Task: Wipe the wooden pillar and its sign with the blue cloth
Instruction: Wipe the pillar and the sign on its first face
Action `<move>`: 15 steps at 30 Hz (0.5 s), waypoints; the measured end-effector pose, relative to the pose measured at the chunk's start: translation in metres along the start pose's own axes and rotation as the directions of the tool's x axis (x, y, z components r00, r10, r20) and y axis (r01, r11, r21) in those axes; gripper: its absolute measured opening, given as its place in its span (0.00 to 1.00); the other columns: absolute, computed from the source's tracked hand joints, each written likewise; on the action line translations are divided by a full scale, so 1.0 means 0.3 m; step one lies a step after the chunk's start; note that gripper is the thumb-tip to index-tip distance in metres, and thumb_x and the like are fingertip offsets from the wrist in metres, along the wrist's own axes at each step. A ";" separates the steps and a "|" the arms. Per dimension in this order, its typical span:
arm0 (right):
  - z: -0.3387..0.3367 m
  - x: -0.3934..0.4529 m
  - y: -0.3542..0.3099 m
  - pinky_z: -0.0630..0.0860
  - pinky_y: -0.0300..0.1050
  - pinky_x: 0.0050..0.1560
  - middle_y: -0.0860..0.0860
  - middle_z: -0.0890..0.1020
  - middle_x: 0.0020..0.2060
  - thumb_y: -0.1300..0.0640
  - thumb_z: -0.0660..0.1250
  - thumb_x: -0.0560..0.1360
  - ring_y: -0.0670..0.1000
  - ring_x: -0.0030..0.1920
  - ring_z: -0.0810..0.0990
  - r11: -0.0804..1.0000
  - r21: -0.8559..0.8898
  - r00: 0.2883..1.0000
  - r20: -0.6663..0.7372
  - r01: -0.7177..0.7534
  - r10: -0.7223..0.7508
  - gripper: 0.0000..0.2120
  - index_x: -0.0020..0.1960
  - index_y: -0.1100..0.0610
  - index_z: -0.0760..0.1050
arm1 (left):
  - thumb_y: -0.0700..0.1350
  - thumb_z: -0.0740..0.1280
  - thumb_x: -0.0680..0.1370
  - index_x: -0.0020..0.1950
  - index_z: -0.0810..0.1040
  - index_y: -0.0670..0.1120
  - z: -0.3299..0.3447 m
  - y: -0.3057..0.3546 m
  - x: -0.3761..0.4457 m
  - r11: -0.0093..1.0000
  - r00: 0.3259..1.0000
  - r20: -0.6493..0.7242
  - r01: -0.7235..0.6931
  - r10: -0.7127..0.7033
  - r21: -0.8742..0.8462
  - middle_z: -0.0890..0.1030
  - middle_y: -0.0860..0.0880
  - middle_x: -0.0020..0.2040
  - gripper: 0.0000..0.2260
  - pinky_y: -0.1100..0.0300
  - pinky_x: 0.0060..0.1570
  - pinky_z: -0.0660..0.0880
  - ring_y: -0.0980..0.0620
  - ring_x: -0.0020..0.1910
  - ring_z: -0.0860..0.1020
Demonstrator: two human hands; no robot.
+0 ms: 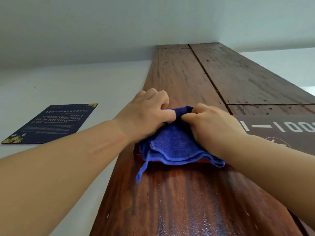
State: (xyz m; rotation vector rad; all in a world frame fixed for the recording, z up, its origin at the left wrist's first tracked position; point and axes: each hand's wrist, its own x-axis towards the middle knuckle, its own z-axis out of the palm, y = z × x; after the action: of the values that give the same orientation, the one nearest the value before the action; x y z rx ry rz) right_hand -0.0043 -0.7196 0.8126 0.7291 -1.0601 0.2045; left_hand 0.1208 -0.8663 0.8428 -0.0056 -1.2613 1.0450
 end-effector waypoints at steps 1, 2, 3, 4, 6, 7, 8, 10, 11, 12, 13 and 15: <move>-0.009 -0.003 -0.002 0.73 0.50 0.43 0.51 0.73 0.47 0.56 0.56 0.76 0.58 0.48 0.74 0.999 -0.001 0.999 0.021 0.042 -0.042 0.14 0.56 0.48 0.76 | 0.60 0.52 0.70 0.39 0.70 0.54 0.004 -0.004 -0.004 0.999 1.000 -0.021 0.001 -0.002 -0.041 0.69 0.54 0.41 0.12 0.55 0.44 0.66 0.49 0.43 0.68; -0.016 -0.004 -0.006 0.73 0.49 0.44 0.51 0.73 0.48 0.57 0.56 0.75 0.58 0.49 0.75 0.997 0.002 0.996 0.041 0.074 -0.074 0.15 0.57 0.47 0.76 | 0.56 0.58 0.71 0.39 0.72 0.54 0.012 -0.009 -0.012 0.997 0.998 -0.054 -0.041 0.038 -0.058 0.70 0.53 0.39 0.08 0.54 0.41 0.65 0.48 0.41 0.68; -0.025 -0.005 -0.013 0.72 0.48 0.43 0.50 0.73 0.49 0.58 0.56 0.75 0.58 0.49 0.75 0.997 0.007 0.995 0.064 0.082 -0.083 0.15 0.57 0.47 0.76 | 0.50 0.61 0.71 0.40 0.76 0.54 0.019 -0.012 -0.022 0.992 0.989 -0.077 -0.129 0.129 0.000 0.71 0.51 0.36 0.05 0.56 0.38 0.64 0.47 0.38 0.69; -0.032 -0.002 -0.019 0.71 0.48 0.42 0.50 0.73 0.50 0.58 0.56 0.75 0.58 0.49 0.76 0.997 0.013 0.994 0.085 0.075 -0.075 0.15 0.57 0.47 0.76 | 0.46 0.62 0.70 0.41 0.80 0.54 0.020 -0.015 -0.033 0.977 0.974 -0.090 -0.206 0.210 0.053 0.72 0.49 0.34 0.08 0.57 0.36 0.62 0.45 0.34 0.70; -0.039 0.007 -0.027 0.71 0.48 0.42 0.50 0.74 0.51 0.59 0.56 0.75 0.59 0.50 0.77 0.999 0.025 0.992 0.123 0.039 -0.042 0.15 0.56 0.48 0.76 | 0.47 0.59 0.71 0.42 0.82 0.54 0.007 -0.033 -0.032 0.965 0.971 -0.024 -0.235 0.239 0.118 0.73 0.49 0.32 0.11 0.58 0.34 0.62 0.45 0.30 0.71; -0.040 0.014 -0.025 0.71 0.48 0.42 0.51 0.75 0.51 0.59 0.57 0.74 0.58 0.50 0.77 0.999 0.040 0.990 0.143 0.016 -0.022 0.15 0.55 0.48 0.76 | 0.48 0.59 0.72 0.43 0.83 0.54 0.000 -0.038 -0.022 0.966 0.973 0.014 -0.230 0.230 0.120 0.73 0.49 0.33 0.12 0.58 0.34 0.62 0.46 0.31 0.71; -0.039 0.022 -0.022 0.72 0.48 0.43 0.52 0.75 0.50 0.58 0.57 0.73 0.58 0.50 0.77 0.998 0.060 0.987 0.159 -0.007 -0.003 0.14 0.54 0.49 0.77 | 0.49 0.59 0.72 0.46 0.82 0.54 -0.016 -0.039 -0.016 0.964 0.973 0.053 -0.229 0.224 0.136 0.71 0.49 0.36 0.12 0.57 0.34 0.63 0.47 0.32 0.69; -0.044 0.043 -0.009 0.73 0.48 0.43 0.53 0.75 0.43 0.56 0.57 0.73 0.58 0.45 0.76 0.992 0.087 0.976 0.205 -0.093 0.074 0.10 0.49 0.52 0.76 | 0.53 0.61 0.74 0.52 0.80 0.55 -0.050 -0.042 -0.002 0.958 0.968 0.165 -0.220 0.190 0.186 0.68 0.49 0.42 0.11 0.55 0.36 0.67 0.49 0.38 0.68; -0.054 0.057 -0.005 0.71 0.46 0.39 0.52 0.74 0.39 0.56 0.56 0.74 0.57 0.41 0.75 0.982 0.104 0.963 0.236 -0.160 0.132 0.09 0.47 0.54 0.74 | 0.55 0.61 0.74 0.55 0.79 0.56 -0.071 -0.039 0.009 0.951 0.963 0.212 -0.215 0.168 0.223 0.68 0.49 0.45 0.12 0.53 0.39 0.69 0.49 0.41 0.69; -0.066 0.072 -0.005 0.68 0.44 0.35 0.52 0.73 0.35 0.55 0.55 0.75 0.55 0.37 0.74 0.966 0.119 0.944 0.270 -0.228 0.189 0.08 0.44 0.55 0.73 | 0.56 0.61 0.74 0.57 0.78 0.58 -0.090 -0.033 0.021 0.942 0.955 0.263 -0.206 0.135 0.264 0.68 0.48 0.47 0.13 0.53 0.43 0.71 0.49 0.43 0.70; -0.077 0.086 -0.011 0.65 0.43 0.31 0.51 0.72 0.33 0.55 0.55 0.75 0.54 0.34 0.73 0.949 0.142 0.926 0.297 -0.283 0.232 0.09 0.42 0.55 0.71 | 0.57 0.59 0.75 0.57 0.77 0.59 -0.107 -0.019 0.035 0.927 0.938 0.333 -0.208 0.097 0.313 0.70 0.48 0.48 0.14 0.53 0.44 0.71 0.48 0.45 0.71; -0.092 0.113 -0.032 0.63 0.41 0.27 0.52 0.71 0.32 0.58 0.56 0.75 0.52 0.31 0.70 0.919 0.183 0.902 0.330 -0.350 0.278 0.09 0.37 0.56 0.69 | 0.54 0.58 0.75 0.53 0.78 0.57 -0.120 0.024 0.064 0.892 0.888 0.459 -0.237 0.037 0.386 0.75 0.49 0.47 0.12 0.54 0.42 0.71 0.47 0.44 0.76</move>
State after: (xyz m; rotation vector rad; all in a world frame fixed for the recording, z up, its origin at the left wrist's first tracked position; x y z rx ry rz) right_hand 0.0369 -0.7156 0.8294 0.8159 -1.4619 0.5231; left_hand 0.1426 -0.8313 0.8404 0.5188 -1.4191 1.4968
